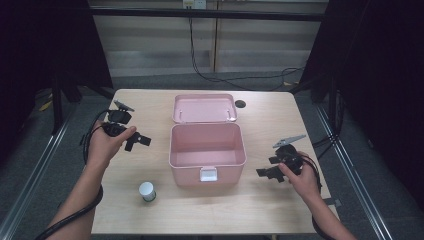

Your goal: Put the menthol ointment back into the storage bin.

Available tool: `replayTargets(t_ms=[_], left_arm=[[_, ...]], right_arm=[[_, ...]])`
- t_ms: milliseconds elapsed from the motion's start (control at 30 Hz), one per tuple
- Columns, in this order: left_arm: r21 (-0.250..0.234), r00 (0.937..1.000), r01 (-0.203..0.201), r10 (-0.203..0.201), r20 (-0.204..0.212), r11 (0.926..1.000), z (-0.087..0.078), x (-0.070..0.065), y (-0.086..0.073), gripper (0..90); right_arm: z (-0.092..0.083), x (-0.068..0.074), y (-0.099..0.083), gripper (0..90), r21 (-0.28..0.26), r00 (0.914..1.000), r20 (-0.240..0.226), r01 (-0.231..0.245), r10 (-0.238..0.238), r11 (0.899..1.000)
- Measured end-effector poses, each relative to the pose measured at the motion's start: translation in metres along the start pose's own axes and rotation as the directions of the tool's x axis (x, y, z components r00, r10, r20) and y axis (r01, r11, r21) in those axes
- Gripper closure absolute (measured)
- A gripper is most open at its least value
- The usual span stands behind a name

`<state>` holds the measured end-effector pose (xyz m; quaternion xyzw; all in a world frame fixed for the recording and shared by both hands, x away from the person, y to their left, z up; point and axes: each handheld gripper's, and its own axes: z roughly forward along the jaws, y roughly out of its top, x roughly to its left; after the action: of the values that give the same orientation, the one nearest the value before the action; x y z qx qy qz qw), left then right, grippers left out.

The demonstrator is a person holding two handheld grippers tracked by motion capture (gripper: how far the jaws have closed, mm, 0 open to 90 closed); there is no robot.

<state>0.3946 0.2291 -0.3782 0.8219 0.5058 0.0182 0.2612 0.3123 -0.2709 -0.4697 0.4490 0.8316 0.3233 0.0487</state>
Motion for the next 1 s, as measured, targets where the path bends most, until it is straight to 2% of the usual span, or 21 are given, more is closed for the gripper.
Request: replayTargets(t_ms=[267, 467, 533, 667, 900, 1000], left_arm=[[0.010, 1.0000, -0.010, 0.010, 0.003, 0.9999, 0.000, 0.000, -0.012, 24.4], [0.011, 0.9995, -0.030, 0.029, 0.010, 0.9995, -0.005, -0.001, -0.020, 24.4], [0.015, 0.9994, -0.036, 0.035, 0.005, 0.9993, -0.005, -0.002, -0.023, 24.3], [0.018, 0.9991, -0.041, 0.040, 0.014, 0.9990, -0.004, -0.003, -0.029, 24.2], [0.021, 0.9979, -0.051, 0.050, 0.042, 0.9985, 0.000, -0.004, -0.039, 23.8], [0.021, 0.9973, -0.055, 0.053, 0.051, 0.9983, 0.001, -0.005, -0.043, 23.8]], right_arm=[[0.017, 0.000, -0.008, 19.3, 0.045, 0.9998, 0.021, 0.001, -0.002, 0.999], [0.022, 0.000, -0.009, 17.3, 0.015, 0.9996, 0.026, 0.005, -0.005, 1.000], [0.023, 0.000, -0.011, 16.8, -0.006, 0.9992, 0.033, 0.024, -0.024, 1.000], [0.025, 0.002, -0.015, 16.3, -0.045, 0.9985, 0.048, 0.028, -0.026, 0.999], [0.027, 0.005, -0.024, 16.2, -0.098, 0.9924, 0.087, 0.096, -0.087, 0.991], [0.028, 0.008, -0.025, 16.0, -0.095, 0.9882, 0.109, 0.118, -0.107, 0.989]])
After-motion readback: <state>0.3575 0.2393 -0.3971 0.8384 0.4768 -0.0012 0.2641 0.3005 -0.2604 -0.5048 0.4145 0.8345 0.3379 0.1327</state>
